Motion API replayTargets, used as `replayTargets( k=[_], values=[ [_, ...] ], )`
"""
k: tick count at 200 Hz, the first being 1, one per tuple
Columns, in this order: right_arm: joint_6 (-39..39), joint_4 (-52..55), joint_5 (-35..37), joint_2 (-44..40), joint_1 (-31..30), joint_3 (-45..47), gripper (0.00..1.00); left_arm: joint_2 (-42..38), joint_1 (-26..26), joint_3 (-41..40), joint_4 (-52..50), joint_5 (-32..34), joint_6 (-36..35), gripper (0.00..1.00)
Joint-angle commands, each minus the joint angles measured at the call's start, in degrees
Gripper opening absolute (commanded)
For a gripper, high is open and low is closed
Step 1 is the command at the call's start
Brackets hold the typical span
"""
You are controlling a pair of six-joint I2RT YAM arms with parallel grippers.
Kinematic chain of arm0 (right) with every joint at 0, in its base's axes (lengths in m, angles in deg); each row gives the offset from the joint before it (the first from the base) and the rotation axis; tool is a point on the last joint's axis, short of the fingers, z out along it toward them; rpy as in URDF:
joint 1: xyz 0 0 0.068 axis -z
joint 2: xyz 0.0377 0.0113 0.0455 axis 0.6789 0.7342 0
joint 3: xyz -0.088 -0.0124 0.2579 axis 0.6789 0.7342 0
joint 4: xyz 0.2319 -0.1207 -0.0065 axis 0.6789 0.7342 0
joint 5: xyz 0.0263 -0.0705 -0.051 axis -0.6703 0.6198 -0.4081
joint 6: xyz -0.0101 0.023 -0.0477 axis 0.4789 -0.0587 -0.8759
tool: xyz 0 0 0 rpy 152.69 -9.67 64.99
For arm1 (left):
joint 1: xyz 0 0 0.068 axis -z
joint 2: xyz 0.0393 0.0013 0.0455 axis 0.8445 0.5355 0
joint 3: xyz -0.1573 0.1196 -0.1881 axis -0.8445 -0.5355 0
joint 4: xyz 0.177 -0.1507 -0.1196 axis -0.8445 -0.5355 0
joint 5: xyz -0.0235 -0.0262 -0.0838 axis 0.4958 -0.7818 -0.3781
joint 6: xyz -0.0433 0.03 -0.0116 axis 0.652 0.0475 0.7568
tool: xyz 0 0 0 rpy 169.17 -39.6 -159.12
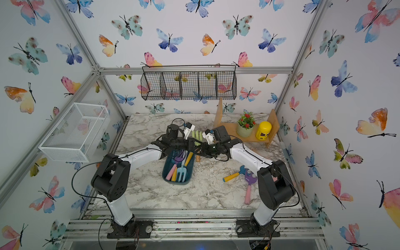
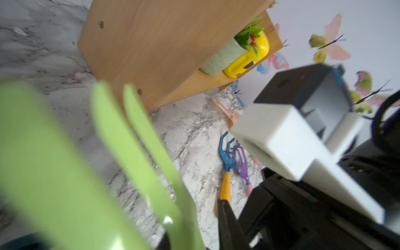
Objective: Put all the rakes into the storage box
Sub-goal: Pick up the rake at the center of the board, then place the rake in the storage box.
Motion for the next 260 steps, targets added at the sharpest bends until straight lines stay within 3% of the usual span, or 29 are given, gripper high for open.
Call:
replayTargets(
  k=[1,20,47,68,97,123,178,213,260],
  values=[
    [-0.49,-0.81,-1.13,-2.32,-0.26,-0.86,0.25,-0.75,-0.28,0.06,-1.67,0.48,-2.76,0.0],
    [-0.47,-0.49,-0.07,-2.69,-0.26,-0.86,0.29,-2.13,-0.45,-0.98,-2.08,1.22,-2.95,0.0],
    [0.12,0.24,4.14,-4.57,-0.32,-0.87,0.59,-5.26,-0.98,-3.93,-3.89,2.71,-3.97,0.0],
    [1.07,-0.12,9.61,-7.45,-0.29,0.03,0.7,-8.82,-2.1,-7.52,-6.72,3.92,-5.57,0.0],
    [2.14,-1.95,17.7,-11.63,-0.17,2.64,0.72,-15.29,-4.22,-14.09,-10.84,6.14,-8.28,0.0],
    [2.6,-3.5,17.83,-12.41,-0.17,3.89,0.72,-19.16,-4.47,-19.04,-12.69,9.99,-10.84,0.0],
    [3.13,-3.41,15.07,-10.3,-0.17,2.92,0.71,-16.67,-4.55,-19.39,-14.23,11.43,-12.68,0.0],
    [2.78,-2.71,15.55,-10.69,-0.17,2.74,0.71,-13.57,-4.59,-17.55,-18.87,20.75,-12.69,0.0],
    [3.13,-2.24,15.72,-10.86,-0.17,3.05,0.71,-11.72,-4.49,-16.1,-20.01,20.53,-12.36,0.43]
  ],
)
